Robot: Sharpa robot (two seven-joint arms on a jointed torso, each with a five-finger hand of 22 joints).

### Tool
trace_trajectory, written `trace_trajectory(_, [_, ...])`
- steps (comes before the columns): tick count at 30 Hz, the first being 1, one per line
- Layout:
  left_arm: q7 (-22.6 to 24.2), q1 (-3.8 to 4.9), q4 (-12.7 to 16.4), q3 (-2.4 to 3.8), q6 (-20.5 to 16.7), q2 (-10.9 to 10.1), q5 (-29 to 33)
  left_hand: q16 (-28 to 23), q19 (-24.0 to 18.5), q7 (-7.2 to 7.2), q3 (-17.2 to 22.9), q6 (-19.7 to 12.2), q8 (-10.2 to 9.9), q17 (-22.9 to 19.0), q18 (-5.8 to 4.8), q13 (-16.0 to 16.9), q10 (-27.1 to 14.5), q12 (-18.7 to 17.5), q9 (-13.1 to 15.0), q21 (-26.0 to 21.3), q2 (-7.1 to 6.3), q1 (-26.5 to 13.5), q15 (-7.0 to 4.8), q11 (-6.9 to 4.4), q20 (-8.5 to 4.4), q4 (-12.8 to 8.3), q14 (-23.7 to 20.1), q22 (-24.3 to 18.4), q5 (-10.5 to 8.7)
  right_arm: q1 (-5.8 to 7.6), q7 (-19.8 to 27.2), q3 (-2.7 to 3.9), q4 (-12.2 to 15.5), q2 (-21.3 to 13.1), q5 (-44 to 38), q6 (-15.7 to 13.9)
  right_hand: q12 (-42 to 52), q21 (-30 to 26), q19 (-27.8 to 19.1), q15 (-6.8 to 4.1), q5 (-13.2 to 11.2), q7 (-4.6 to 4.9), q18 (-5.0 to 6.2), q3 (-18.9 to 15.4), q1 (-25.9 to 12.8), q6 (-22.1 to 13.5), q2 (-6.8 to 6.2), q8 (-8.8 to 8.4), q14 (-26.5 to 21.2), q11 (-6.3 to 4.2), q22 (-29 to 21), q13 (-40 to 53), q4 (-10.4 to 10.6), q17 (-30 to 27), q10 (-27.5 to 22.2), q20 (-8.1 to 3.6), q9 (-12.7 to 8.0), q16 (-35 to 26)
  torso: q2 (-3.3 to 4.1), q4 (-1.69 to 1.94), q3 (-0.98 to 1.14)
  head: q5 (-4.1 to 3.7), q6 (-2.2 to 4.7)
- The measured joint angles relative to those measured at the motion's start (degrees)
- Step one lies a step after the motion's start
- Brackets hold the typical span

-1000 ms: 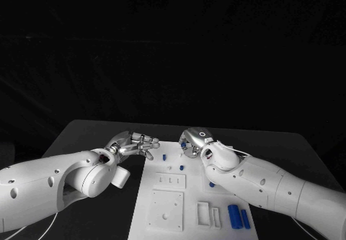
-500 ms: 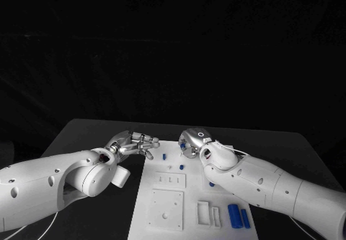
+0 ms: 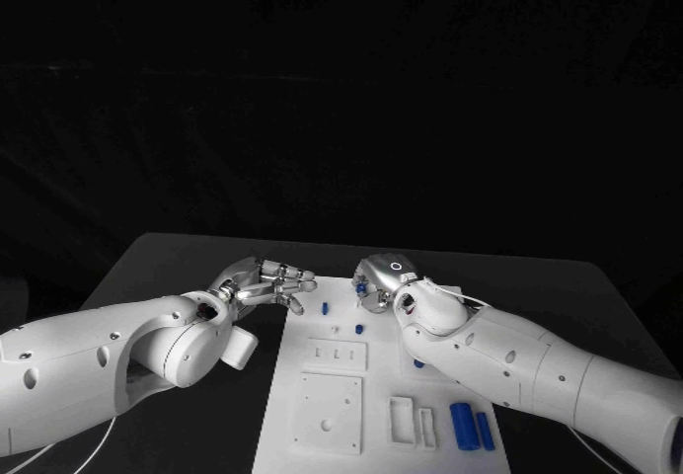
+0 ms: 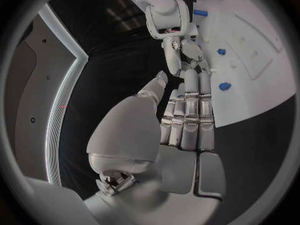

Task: Assemble the parts on the task board

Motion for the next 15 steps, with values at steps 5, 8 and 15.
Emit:
trace_trajectory(5, [0.0, 0.0, 0.0, 0.0, 0.0, 0.0, 0.0, 0.0, 0.0, 0.0, 0.0, 0.0, 0.0, -0.1, 0.0, 0.0, 0.0, 0.0, 0.0, 0.0, 0.0, 0.0, 0.0, 0.0, 0.0, 0.0, 0.0, -0.1, 0.0, -0.07, 0.3, -0.09, -0.5, 0.1, 0.8, 0.5, 0.3, -6.4, -0.2, 0.72, 0.9, 0.68, 1.92, -3.7, -1.6, -4.3, -1.22, -0.13, -0.1, 1.65, 0.0, -0.4, 1.4, -0.9, -6.2, 1.05, -0.2, -1.2, 0.02, -0.06, -0.02, 0.04, -0.02])
trace_trajectory(8, [0.0, 0.01, 0.0, 0.0, 0.0, 0.0, 0.0, 0.0, 0.0, 0.0, 0.0, 0.0, 0.0, -0.1, 0.0, 0.0, 0.0, 0.0, 0.0, 0.0, 0.0, 0.0, 0.0, 0.0, 0.0, 0.0, 0.0, -0.1, 0.0, -0.04, 0.5, -0.1, -0.4, -0.1, 1.4, 0.4, 0.3, -11.6, 0.6, 1.32, -0.1, 0.47, 2.74, -12.2, 0.1, -6.5, -1.93, -0.21, 0.1, 2.56, -1.6, -0.5, 4.1, -1.8, -10.3, 1.84, -0.2, -1.8, 0.03, -0.09, -0.02, 0.09, 0.04])
trace_trajectory(15, [-0.1, 0.03, 0.0, 0.0, 0.0, -0.2, 0.0, 0.0, 0.0, 0.0, -0.2, 0.0, 0.0, -0.1, 0.0, 0.0, 0.0, 0.0, 0.0, 0.0, 0.0, 0.0, 0.0, 0.0, 0.0, -0.2, 0.0, -0.1, 0.0, 0.01, 0.7, -0.1, 2.4, -2.3, 2.8, -1.2, 0.3, -16.3, 0.9, 1.45, -0.1, -0.64, 3.67, -20.9, 4.4, -7.7, -4.76, -0.21, 0.2, 3.42, -3.9, -0.6, 12.5, -2.4, -15.5, 2.12, -0.2, -1.8, 0.03, -0.1, 0.01, 0.1, 0.15])
